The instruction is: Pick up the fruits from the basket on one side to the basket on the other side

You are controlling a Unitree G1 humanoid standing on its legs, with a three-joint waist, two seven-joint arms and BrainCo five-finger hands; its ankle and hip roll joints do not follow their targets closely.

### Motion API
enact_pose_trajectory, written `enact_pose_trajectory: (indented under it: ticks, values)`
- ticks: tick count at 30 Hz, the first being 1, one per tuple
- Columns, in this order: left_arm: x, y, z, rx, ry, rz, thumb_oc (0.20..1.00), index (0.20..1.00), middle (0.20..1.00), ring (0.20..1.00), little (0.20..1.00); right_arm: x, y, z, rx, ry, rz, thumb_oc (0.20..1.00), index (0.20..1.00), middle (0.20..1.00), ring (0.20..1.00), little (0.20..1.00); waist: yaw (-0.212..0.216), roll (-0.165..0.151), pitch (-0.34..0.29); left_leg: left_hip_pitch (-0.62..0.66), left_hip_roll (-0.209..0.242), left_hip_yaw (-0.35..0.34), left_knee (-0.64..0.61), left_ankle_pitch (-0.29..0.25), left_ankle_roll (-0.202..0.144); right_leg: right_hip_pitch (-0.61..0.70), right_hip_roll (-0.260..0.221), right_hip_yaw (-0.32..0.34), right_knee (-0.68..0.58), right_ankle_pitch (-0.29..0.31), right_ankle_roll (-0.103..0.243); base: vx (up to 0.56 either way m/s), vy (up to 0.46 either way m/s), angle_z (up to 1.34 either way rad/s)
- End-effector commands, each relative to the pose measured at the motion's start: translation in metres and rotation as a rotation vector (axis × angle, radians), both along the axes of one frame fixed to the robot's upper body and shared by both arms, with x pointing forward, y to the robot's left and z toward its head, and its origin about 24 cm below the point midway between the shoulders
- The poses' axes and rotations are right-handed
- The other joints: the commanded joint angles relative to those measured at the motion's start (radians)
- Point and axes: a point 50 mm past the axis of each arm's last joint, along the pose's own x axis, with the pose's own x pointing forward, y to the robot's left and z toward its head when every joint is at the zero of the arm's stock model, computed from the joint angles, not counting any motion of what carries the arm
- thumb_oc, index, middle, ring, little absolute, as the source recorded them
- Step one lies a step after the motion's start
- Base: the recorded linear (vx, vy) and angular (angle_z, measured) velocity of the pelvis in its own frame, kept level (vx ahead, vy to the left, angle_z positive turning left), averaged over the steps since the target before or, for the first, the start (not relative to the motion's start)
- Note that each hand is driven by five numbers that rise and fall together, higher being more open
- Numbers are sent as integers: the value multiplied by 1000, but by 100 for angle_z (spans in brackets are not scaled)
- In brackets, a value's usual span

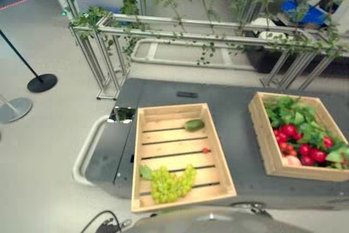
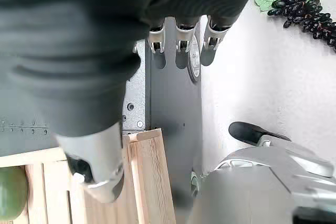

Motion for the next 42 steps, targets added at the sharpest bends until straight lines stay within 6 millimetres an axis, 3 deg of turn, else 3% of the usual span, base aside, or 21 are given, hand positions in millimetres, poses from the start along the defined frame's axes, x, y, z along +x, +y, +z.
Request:
enact_pose_trajectory:
  ticks: [1,13,24,31,34,36,40,41,42]
  values:
    - [16,-7,-1,-13,-57,10,1000,1000,1000,1000,1000,21,-4,3,-24,-47,36,1000,1000,1000,1000,1000,-7,1,-9,-14,-51,16,11,-71,31,-80,-8,28,35,20,80,104,213,-2]
    - [17,-3,1,-8,-67,26,1000,1000,1000,1000,1000,26,-8,6,-35,-61,51,1000,1000,1000,1000,1000,-10,5,-1,-15,-53,21,16,-76,35,-86,-10,34,43,20,81,0,0,0]
    - [17,-11,-2,-29,-71,18,1000,1000,1000,1000,1000,26,-9,6,-39,-59,52,1000,1000,1000,1000,1000,-8,6,7,-17,-50,18,20,-77,34,-86,-12,28,45,18,80,0,0,0]
    - [30,-13,1,-24,-122,-54,1000,1000,1000,1000,1000,28,-13,7,-52,-62,59,1000,1000,1000,1000,1000,-11,10,10,-18,-49,18,21,-78,33,-88,-10,30,45,16,80,0,0,0]
    - [62,-5,17,-7,-280,-136,1000,1000,1000,1000,1000,31,-20,11,-67,-79,68,1000,1000,1000,1000,1000,-12,16,19,-23,-48,18,24,-77,34,-94,-10,33,48,17,81,0,0,0]
    - [85,8,44,-11,-458,-172,1000,1000,1000,1000,1000,29,-30,15,-80,-87,64,1000,1000,1000,1000,1000,-9,23,30,-29,-49,16,27,-74,34,-100,-12,28,51,20,80,0,0,0]
    - [102,38,118,37,-711,-321,1000,1000,1000,1000,1000,24,-41,20,-81,-100,63,1000,1000,1000,1000,1000,2,33,46,-32,-49,8,26,-71,34,-103,-13,17,49,20,81,1,-3,1]
    - [113,48,153,81,-810,-391,1000,1000,1000,1000,1000,21,-39,19,-64,-88,64,1000,1000,1000,1000,1000,8,34,50,-31,-48,5,24,-71,32,-102,-13,15,48,19,82,4,-10,7]
    - [112,48,154,82,-808,-389,1000,1000,1000,1000,1000,21,-39,19,-63,-87,66,1000,1000,1000,1000,1000,6,32,49,-31,-48,6,24,-71,32,-101,-13,15,48,19,82,6,-15,9]
